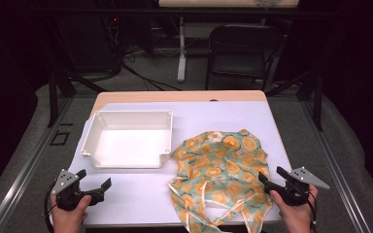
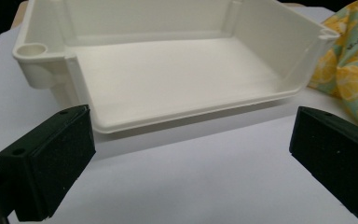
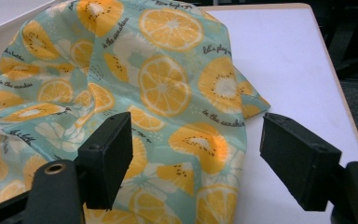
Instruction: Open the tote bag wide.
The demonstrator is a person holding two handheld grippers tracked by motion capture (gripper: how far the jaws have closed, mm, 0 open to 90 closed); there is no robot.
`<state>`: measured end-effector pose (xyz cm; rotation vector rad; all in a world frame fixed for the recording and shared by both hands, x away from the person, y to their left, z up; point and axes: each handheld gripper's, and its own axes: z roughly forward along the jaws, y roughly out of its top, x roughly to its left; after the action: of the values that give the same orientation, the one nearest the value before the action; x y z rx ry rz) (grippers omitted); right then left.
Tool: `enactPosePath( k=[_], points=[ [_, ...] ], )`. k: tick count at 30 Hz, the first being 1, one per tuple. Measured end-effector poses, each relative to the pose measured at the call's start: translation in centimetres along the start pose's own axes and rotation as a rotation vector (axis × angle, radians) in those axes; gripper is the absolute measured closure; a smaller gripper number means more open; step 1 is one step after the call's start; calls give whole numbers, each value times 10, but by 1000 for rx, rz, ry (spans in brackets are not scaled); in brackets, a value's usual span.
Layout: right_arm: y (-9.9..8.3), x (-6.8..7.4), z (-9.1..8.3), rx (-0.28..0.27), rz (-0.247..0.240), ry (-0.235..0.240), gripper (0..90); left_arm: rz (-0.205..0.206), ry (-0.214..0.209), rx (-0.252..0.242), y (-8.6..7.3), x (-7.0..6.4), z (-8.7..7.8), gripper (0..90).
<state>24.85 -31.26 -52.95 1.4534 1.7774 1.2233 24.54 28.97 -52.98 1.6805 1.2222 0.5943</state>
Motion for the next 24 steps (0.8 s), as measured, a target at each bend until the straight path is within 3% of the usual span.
enactPosePath(
  k=[3,4,7,15,20,24],
  points=[
    [0,3,2,7,-17,9,262,4,1,1,-1,-4,0,4],
    [1,9,5,10,-36,50,292,4,-10,-7,-1,-5,1,4],
    [3,19,7,15,-64,84,308,-4,-30,-22,0,-10,2,18],
    [4,47,8,51,-100,174,345,40,-38,-37,1,-21,0,47],
    [-2,70,12,135,-126,223,370,53,-48,-36,0,-27,-2,70],
    [-5,81,14,163,-187,241,351,59,-54,-37,-1,-30,-3,81]
  ],
)
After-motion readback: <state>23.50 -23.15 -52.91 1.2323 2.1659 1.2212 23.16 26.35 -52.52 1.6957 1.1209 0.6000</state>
